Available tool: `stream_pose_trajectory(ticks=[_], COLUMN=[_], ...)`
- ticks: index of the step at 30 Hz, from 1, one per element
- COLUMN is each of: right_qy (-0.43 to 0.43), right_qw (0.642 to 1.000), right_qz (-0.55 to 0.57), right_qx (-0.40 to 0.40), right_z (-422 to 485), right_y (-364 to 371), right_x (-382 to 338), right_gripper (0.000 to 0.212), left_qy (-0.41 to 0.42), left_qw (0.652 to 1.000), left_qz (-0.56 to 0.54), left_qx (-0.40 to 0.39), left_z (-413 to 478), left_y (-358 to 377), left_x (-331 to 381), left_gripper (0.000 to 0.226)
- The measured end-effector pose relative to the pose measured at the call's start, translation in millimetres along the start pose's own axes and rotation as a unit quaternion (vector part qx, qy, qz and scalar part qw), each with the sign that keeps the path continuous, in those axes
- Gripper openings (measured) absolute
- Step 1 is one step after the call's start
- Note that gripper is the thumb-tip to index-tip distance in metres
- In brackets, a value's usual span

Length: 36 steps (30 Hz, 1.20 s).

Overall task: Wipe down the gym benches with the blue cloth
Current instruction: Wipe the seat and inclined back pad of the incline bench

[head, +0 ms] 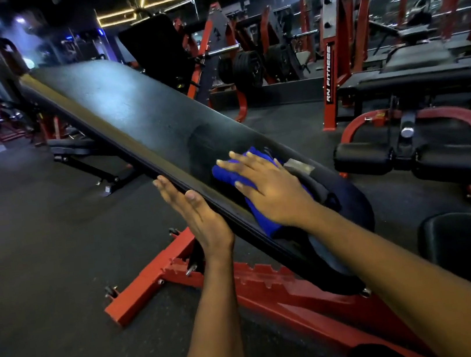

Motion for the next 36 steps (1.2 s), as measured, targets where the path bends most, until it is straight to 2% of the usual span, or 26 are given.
stream_pose_trajectory(ticks=[3, 6, 9, 12, 17, 19, 24, 28, 36], right_qy=[-0.084, -0.100, -0.091, -0.092, -0.017, -0.020, -0.113, -0.047, 0.130], right_qw=[0.996, 0.990, 0.990, 0.990, 1.000, 0.999, 0.991, 0.997, 0.991], right_qz=[-0.043, -0.096, -0.105, -0.105, -0.010, 0.001, -0.067, -0.025, 0.037], right_qx=[-0.006, -0.021, -0.018, -0.017, -0.024, -0.028, -0.028, -0.048, -0.021], right_z=[-56.8, -87.3, -58.7, 0.0, 82.7, 77.5, 10.3, 43.2, 141.0], right_y=[-5.7, -3.3, 2.2, 12.4, 16.6, 14.6, 11.8, 11.8, 10.5], right_x=[3.9, 6.1, -5.8, -25.7, -41.9, -41.5, -27.7, -24.7, 11.3], right_gripper=[0.050, 0.059, 0.059, 0.051, 0.046, 0.046, 0.048, 0.045, 0.044], left_qy=[0.039, 0.032, 0.040, 0.060, 0.047, 0.038, 0.037, 0.040, 0.050], left_qw=[0.999, 0.998, 0.995, 0.993, 0.992, 0.992, 0.995, 0.995, 0.992], left_qz=[0.003, 0.047, 0.068, 0.063, 0.042, 0.038, 0.041, 0.070, 0.099], left_qx=[0.007, -0.009, -0.064, -0.083, -0.109, -0.112, -0.084, -0.053, -0.055], left_z=[11.7, 52.8, 81.6, 85.5, 89.0, 88.8, 87.7, 86.2, 81.6], left_y=[-17.0, -30.6, -35.2, -39.8, -55.6, -58.0, -53.8, -47.7, -45.9], left_x=[5.8, -8.5, -11.7, -17.4, -15.7, -12.2, -12.4, -13.1, -7.1], left_gripper=[0.055, 0.053, 0.057, 0.056, 0.055, 0.054, 0.052, 0.052, 0.054])
Point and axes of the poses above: each hand's wrist, its own z-axis towards the middle knuckle, its own y-axis out of the palm, x = y × z, the point moved 1 cm from there along z, towards the middle knuckle
